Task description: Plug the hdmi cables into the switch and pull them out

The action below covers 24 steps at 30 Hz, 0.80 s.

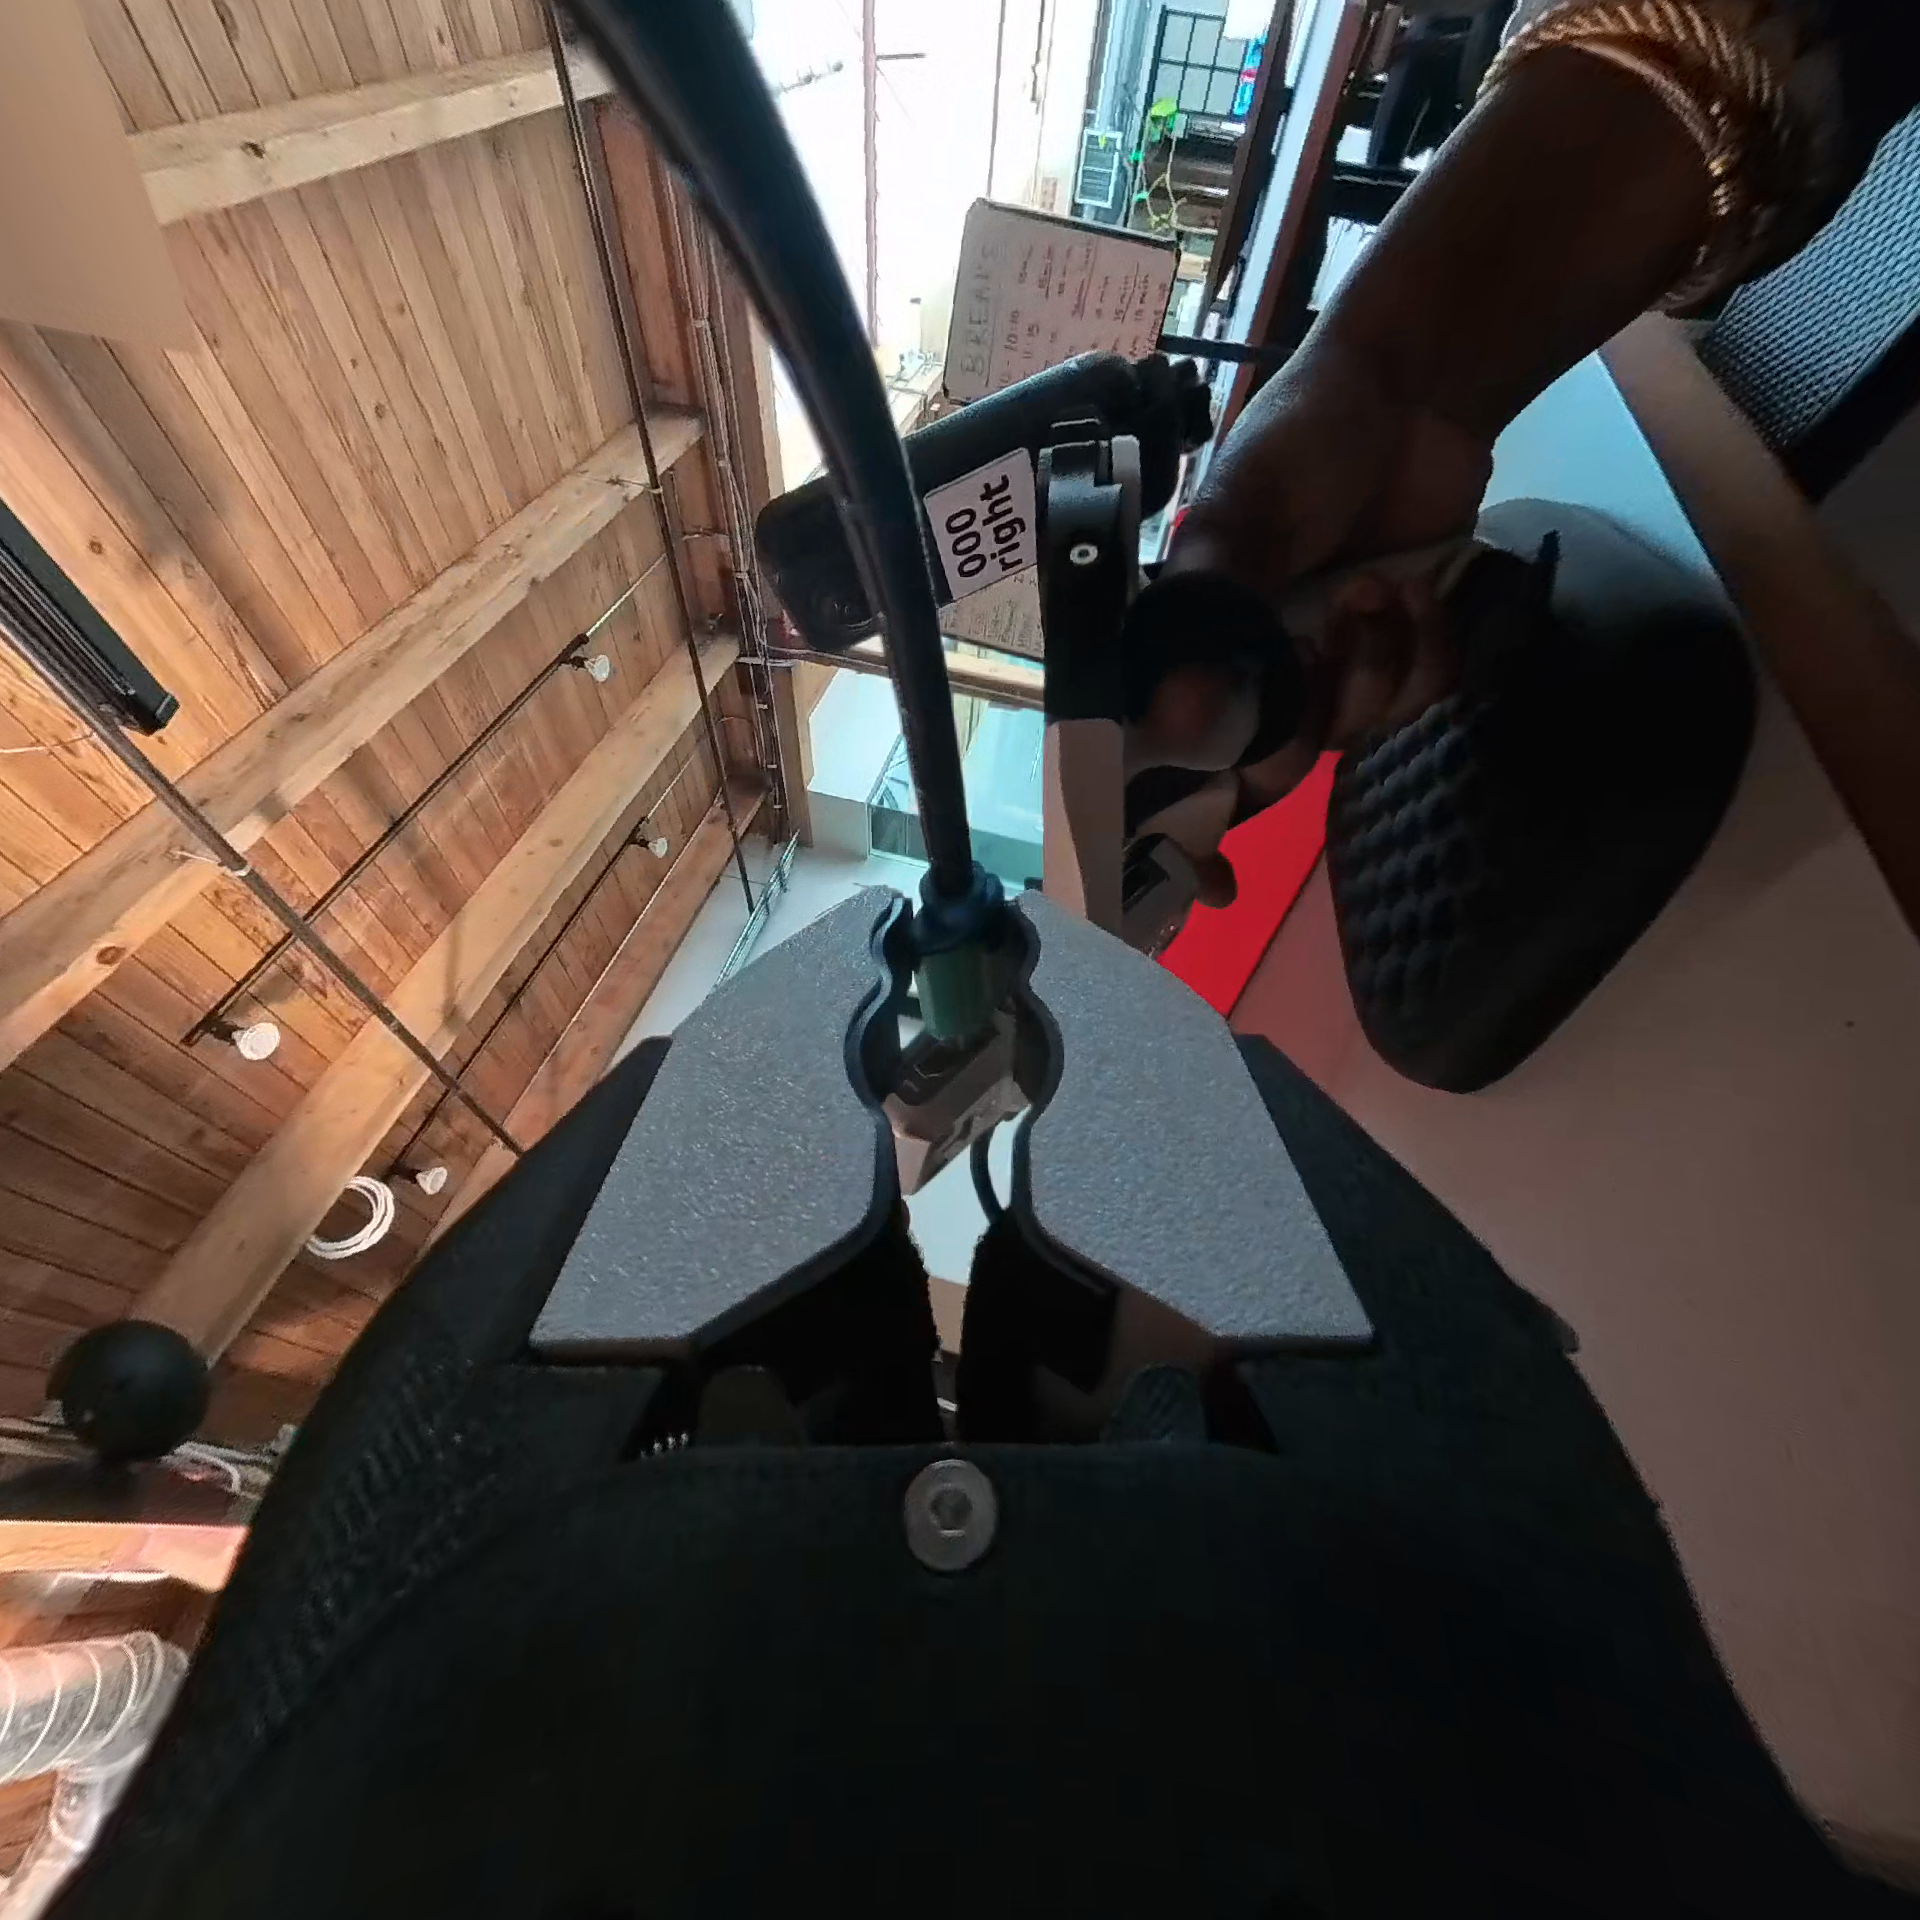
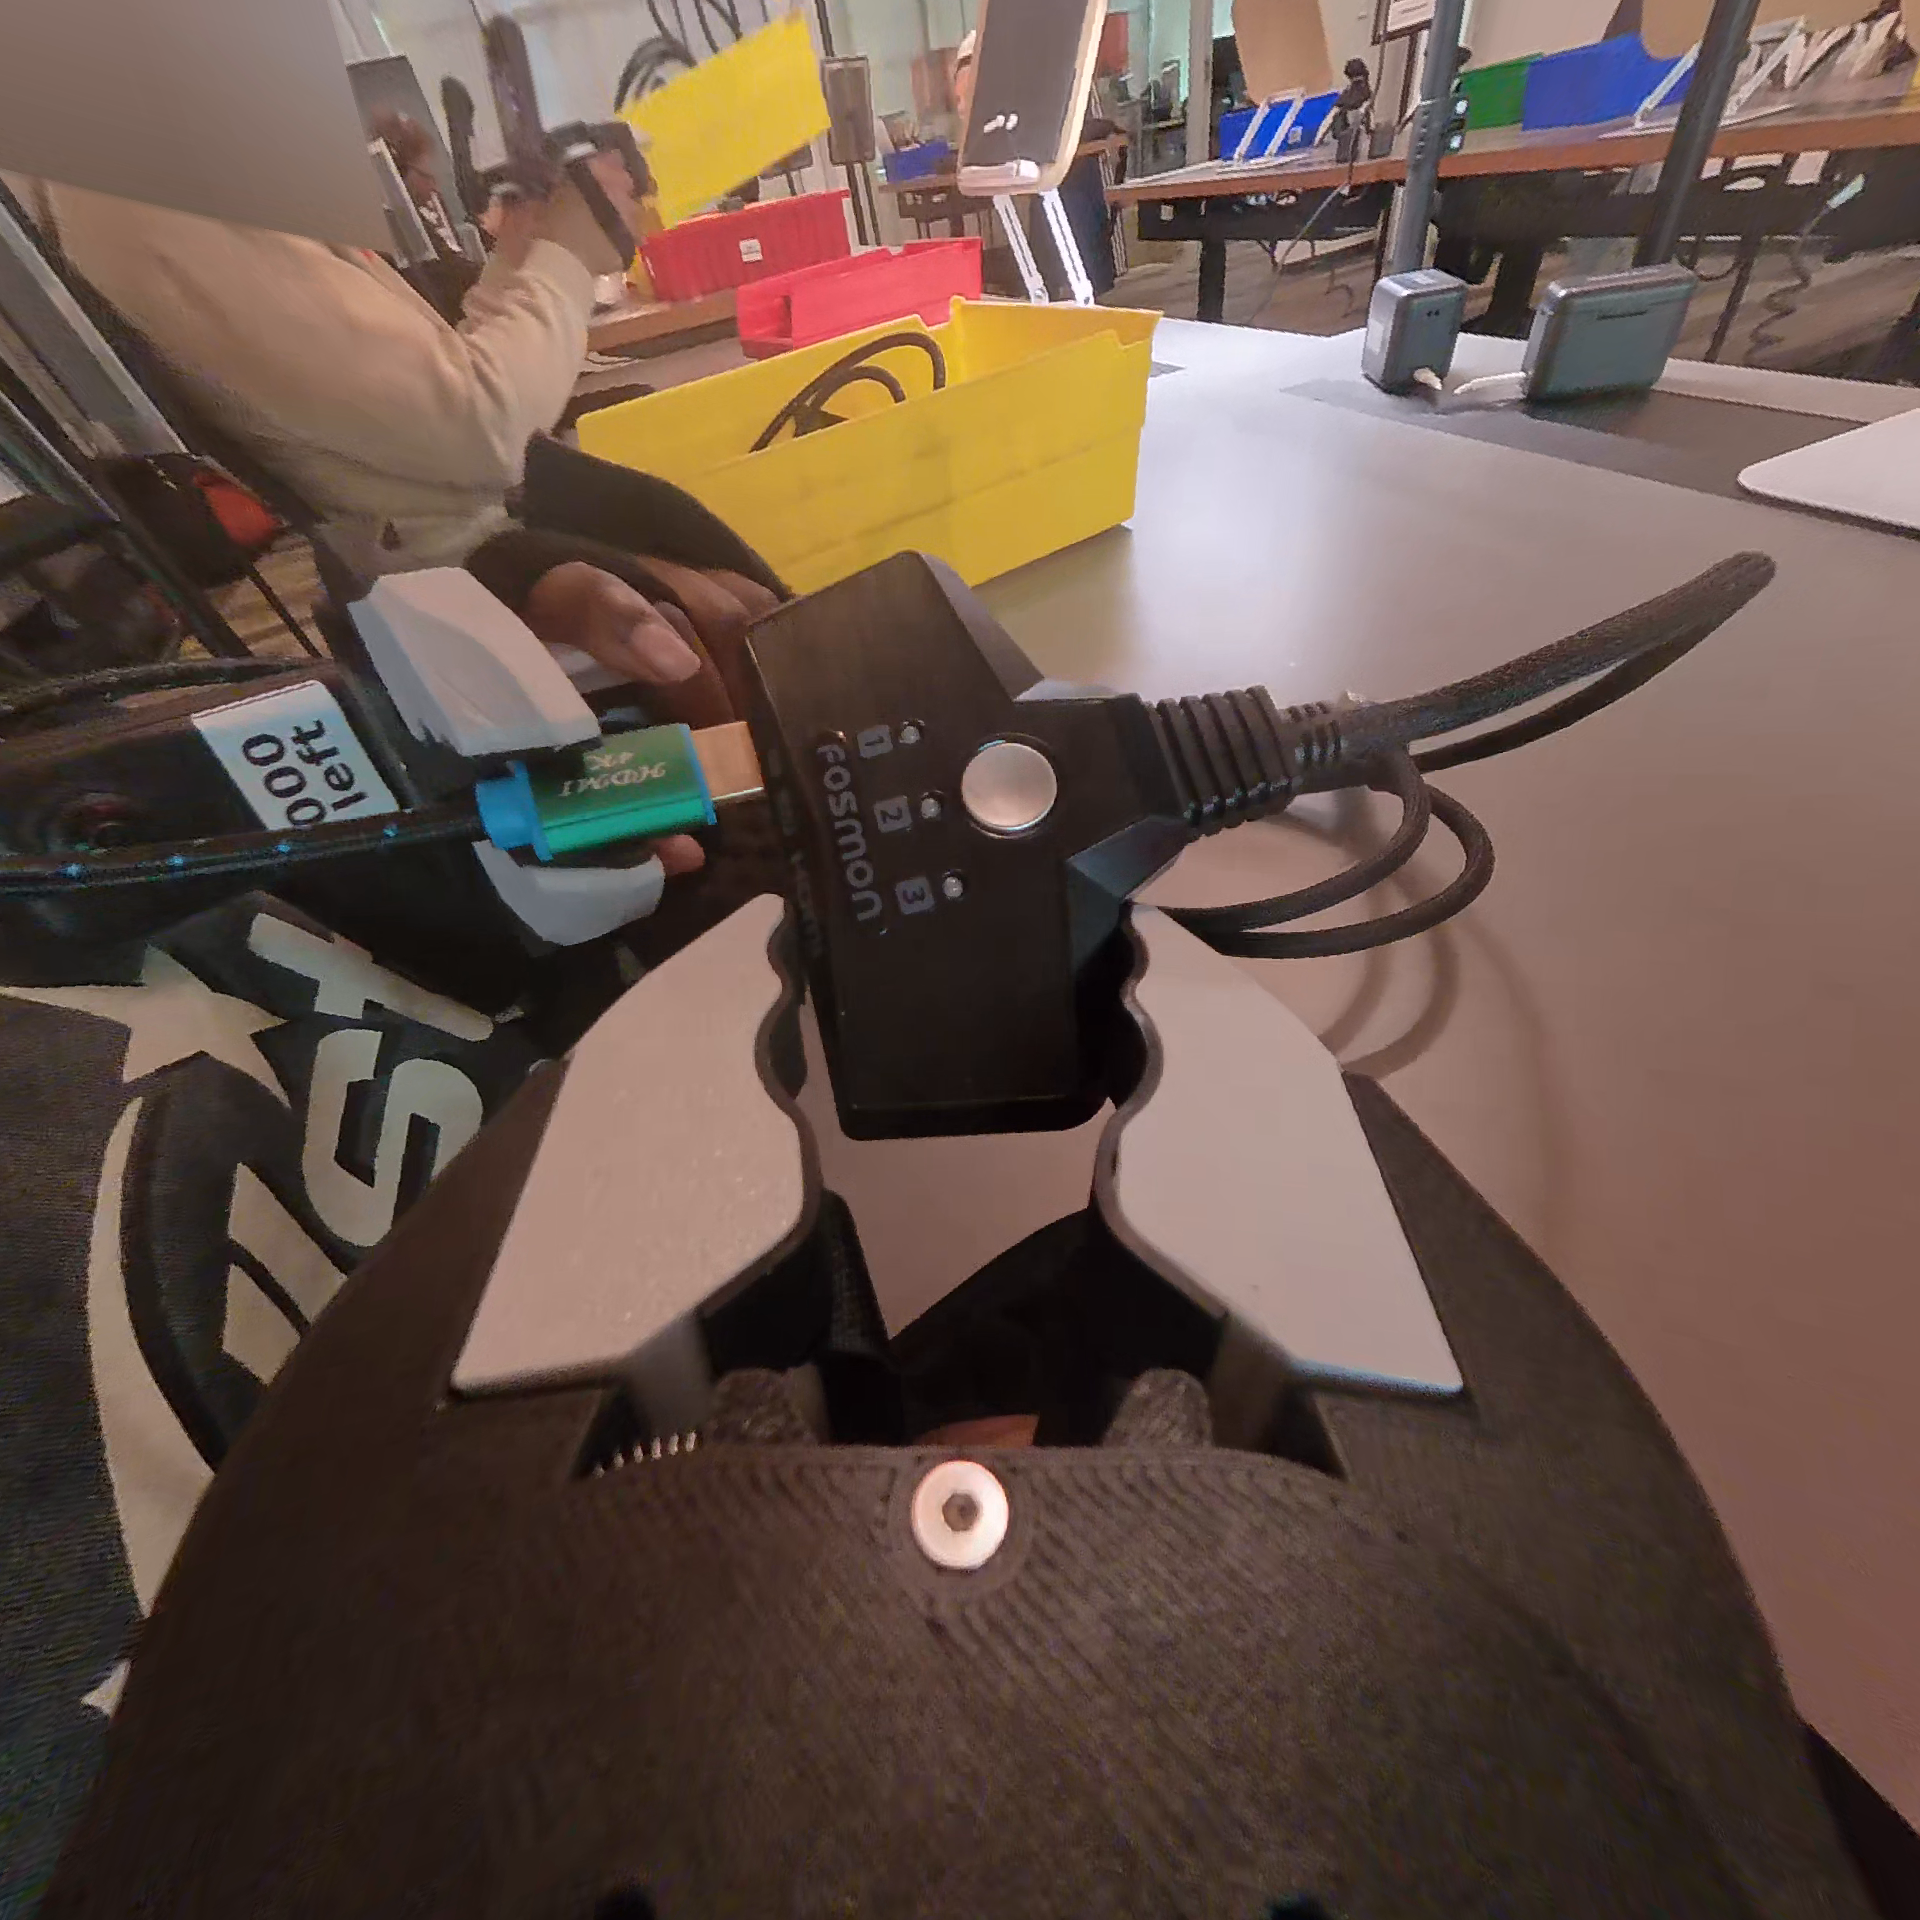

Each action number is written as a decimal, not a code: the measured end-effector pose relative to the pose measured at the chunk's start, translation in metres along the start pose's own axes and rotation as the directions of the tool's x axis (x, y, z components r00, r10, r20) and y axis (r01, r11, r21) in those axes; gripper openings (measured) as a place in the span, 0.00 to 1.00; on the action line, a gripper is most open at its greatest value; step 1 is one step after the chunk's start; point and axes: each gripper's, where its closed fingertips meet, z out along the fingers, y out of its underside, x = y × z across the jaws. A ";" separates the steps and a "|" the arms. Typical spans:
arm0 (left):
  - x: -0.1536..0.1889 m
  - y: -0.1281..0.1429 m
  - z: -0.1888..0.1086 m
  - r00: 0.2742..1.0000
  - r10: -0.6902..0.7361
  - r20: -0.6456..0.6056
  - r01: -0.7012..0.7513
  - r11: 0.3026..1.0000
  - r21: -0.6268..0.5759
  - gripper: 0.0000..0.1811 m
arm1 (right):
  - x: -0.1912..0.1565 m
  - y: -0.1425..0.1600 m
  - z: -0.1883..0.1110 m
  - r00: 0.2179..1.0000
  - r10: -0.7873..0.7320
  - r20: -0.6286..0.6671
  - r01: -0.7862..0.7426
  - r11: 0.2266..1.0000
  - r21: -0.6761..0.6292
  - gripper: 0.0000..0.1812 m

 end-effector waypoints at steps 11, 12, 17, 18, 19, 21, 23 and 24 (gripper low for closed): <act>0.003 -0.004 -0.005 0.996 0.066 -0.060 -0.064 0.997 0.043 0.09 | -0.005 0.003 0.001 0.999 -0.018 0.034 0.019 1.000 -0.020 0.31; 0.003 -0.004 -0.005 0.996 0.068 -0.064 -0.065 0.997 0.047 0.09 | -0.006 0.004 0.001 0.999 -0.017 0.038 0.018 1.000 -0.020 0.31; 0.000 -0.005 -0.006 0.996 0.062 -0.060 -0.059 0.997 0.054 0.08 | -0.007 0.003 0.000 0.998 -0.008 0.060 0.009 1.000 -0.013 0.31; 0.000 -0.006 -0.007 0.996 0.061 -0.058 -0.058 0.997 0.056 0.08 | -0.007 0.004 -0.001 0.998 -0.011 0.064 0.012 1.000 -0.014 0.31; 0.000 -0.006 -0.007 0.996 0.064 -0.059 -0.061 0.996 0.058 0.08 | -0.008 0.004 0.000 0.998 -0.015 0.067 0.016 1.000 -0.016 0.31; 0.002 -0.008 -0.007 0.995 0.077 -0.064 -0.073 0.995 0.064 0.08 | -0.009 0.005 0.000 0.997 -0.024 0.073 0.026 0.999 -0.026 0.31; 0.003 -0.008 -0.008 0.994 0.085 -0.073 -0.080 0.995 0.068 0.08 | -0.010 0.006 0.000 0.997 -0.030 0.073 0.032 0.999 -0.030 0.31; 0.003 -0.008 -0.009 0.994 0.083 -0.077 -0.077 0.994 0.071 0.08 | -0.010 0.006 0.000 0.997 -0.032 0.077 0.035 0.999 -0.029 0.31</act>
